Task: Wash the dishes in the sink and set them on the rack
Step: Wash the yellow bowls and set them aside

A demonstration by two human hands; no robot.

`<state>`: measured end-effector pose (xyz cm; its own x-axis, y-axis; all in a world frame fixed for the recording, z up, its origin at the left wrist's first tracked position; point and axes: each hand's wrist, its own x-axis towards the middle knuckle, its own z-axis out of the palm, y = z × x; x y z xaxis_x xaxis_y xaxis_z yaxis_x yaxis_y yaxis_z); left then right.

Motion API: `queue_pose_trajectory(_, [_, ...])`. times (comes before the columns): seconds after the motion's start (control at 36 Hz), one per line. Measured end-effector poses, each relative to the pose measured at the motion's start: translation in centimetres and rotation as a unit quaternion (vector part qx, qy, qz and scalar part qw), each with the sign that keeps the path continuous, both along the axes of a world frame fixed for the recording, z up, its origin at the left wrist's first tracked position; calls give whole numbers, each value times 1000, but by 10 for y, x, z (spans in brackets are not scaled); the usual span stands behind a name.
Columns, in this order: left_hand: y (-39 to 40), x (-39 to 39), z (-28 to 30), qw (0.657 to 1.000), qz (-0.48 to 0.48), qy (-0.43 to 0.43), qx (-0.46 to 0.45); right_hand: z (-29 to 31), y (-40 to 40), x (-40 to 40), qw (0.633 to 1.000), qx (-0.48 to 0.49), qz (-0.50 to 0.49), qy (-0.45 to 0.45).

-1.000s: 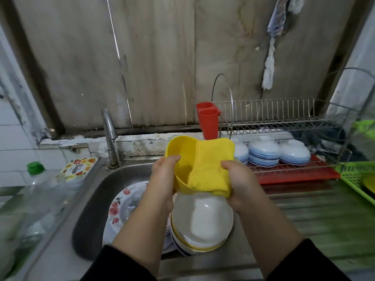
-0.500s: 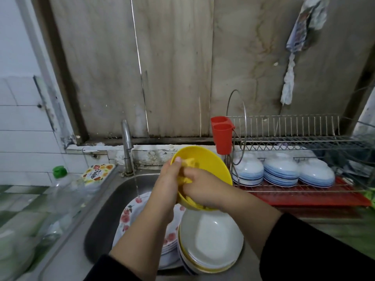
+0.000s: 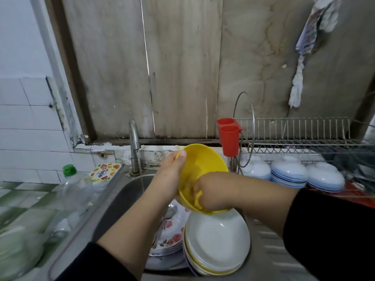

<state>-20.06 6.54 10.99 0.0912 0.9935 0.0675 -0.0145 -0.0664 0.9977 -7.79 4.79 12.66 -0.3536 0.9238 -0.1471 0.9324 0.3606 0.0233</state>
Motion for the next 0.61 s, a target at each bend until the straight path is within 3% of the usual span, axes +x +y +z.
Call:
queue_pose_trajectory(0.03, [-2,1,1,1000,0,-1,5,2,5,3,997,43,-19,-55])
queue_pose_trajectory(0.06, [-3,2,2,1000,-6,-2,6,1,11,5,994,95,-42,-33])
queue_pose_trajectory(0.11, [-4,4,8,999,-27,-13,-10,2,21,1,973,185,-44,128])
queue_pose_trajectory(0.17, [-1,2,13,998,-37,-38,-21,7,23,-10,941,150,-3,303])
queue_pose_trajectory(0.19, [1,1,14,998,-34,-42,-25,12,19,-13,940,103,28,323])
queue_pose_trajectory(0.25, [3,-3,14,998,-21,-42,-32,16,8,-12,975,22,100,196])
queue_pose_trajectory(0.31, [3,-5,17,999,-1,-30,-15,25,3,-5,990,18,121,-68])
queue_pose_trajectory(0.36, [3,-4,22,1000,7,-24,7,35,3,1,949,102,118,-276])
queue_pose_trajectory(0.39, [5,-3,23,999,15,-32,12,38,3,3,929,136,123,-321])
queue_pose_trajectory(0.44, [8,-3,28,998,38,-48,30,43,3,6,927,113,130,-333])
queue_pose_trajectory(0.53, [10,-6,32,997,45,-38,49,53,3,20,955,-27,104,-276])
queue_pose_trajectory(0.58, [10,-8,34,998,23,-39,48,58,10,37,952,-11,117,-283])
queue_pose_trajectory(0.61, [11,-10,35,998,9,-41,42,58,15,46,936,67,161,-306])
